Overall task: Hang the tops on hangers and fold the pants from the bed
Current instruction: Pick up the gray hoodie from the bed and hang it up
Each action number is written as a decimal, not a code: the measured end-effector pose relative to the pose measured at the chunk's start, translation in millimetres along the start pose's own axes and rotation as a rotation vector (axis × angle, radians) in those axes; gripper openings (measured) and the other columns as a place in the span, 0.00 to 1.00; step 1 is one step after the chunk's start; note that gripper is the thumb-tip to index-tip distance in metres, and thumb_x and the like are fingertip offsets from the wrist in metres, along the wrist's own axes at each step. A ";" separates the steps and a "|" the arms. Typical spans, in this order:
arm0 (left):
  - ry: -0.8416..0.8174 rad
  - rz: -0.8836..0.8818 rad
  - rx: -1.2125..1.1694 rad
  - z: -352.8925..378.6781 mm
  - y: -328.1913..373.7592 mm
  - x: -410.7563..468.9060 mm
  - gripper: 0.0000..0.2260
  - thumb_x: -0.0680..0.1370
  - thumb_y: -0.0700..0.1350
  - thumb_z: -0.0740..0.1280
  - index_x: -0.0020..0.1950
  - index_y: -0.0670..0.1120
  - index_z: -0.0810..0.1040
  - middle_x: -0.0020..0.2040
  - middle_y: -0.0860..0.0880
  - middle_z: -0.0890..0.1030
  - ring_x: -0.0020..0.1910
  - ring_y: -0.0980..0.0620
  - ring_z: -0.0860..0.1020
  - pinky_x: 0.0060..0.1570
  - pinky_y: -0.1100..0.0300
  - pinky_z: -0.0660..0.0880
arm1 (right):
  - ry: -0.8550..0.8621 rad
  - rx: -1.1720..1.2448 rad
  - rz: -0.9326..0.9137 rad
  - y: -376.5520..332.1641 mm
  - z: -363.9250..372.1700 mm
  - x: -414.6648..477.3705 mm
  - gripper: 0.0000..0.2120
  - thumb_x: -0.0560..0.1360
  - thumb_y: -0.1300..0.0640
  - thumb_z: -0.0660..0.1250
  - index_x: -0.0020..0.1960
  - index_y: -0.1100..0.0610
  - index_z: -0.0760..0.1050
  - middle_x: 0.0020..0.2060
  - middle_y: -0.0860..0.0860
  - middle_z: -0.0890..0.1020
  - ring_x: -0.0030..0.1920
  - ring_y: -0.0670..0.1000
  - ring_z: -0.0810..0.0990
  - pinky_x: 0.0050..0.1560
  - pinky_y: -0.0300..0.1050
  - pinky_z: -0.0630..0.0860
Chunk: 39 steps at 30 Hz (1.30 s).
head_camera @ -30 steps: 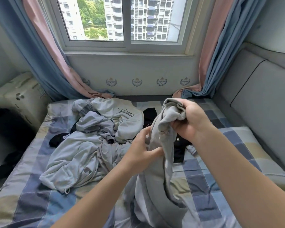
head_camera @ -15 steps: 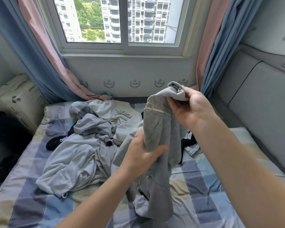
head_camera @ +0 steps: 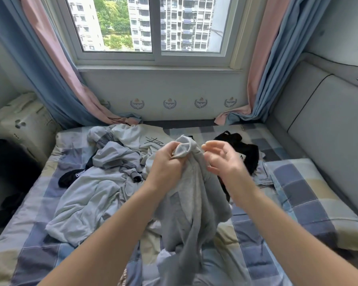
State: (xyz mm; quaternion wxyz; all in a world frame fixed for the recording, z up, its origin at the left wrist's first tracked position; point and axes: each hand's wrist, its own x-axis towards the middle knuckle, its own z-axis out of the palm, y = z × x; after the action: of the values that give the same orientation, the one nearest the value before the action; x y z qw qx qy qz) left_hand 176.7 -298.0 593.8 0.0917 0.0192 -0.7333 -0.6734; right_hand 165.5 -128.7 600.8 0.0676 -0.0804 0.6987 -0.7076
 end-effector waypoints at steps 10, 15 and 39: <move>0.063 -0.185 -0.256 4.4 25.5 8.8 0.14 0.84 0.48 0.62 0.44 0.41 0.79 0.41 0.41 0.78 0.42 0.45 0.77 0.46 0.50 0.75 | -0.015 -0.429 0.144 98.8 33.0 -36.9 0.19 0.69 0.46 0.74 0.56 0.51 0.74 0.53 0.47 0.77 0.53 0.46 0.78 0.53 0.45 0.78; 0.120 -0.167 -0.263 -6.6 29.8 19.6 0.13 0.83 0.46 0.65 0.41 0.45 0.82 0.39 0.46 0.83 0.41 0.51 0.81 0.46 0.55 0.79 | -0.093 -0.602 0.336 123.3 23.3 -24.6 0.08 0.76 0.52 0.69 0.52 0.54 0.79 0.45 0.50 0.84 0.49 0.54 0.82 0.44 0.44 0.75; -0.418 -0.229 0.418 29.1 -63.1 -28.5 0.11 0.74 0.55 0.72 0.49 0.51 0.76 0.44 0.55 0.81 0.43 0.56 0.79 0.46 0.52 0.78 | 0.139 0.030 0.145 -30.1 -7.1 37.3 0.17 0.82 0.48 0.65 0.48 0.61 0.81 0.38 0.56 0.86 0.38 0.55 0.86 0.33 0.48 0.81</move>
State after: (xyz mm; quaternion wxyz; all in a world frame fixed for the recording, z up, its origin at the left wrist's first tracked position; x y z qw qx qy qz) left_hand 194.0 -270.9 526.0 -0.1436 -0.0187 -0.8519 -0.5032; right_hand 128.0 -129.1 631.5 0.0710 0.0208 0.6952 -0.7150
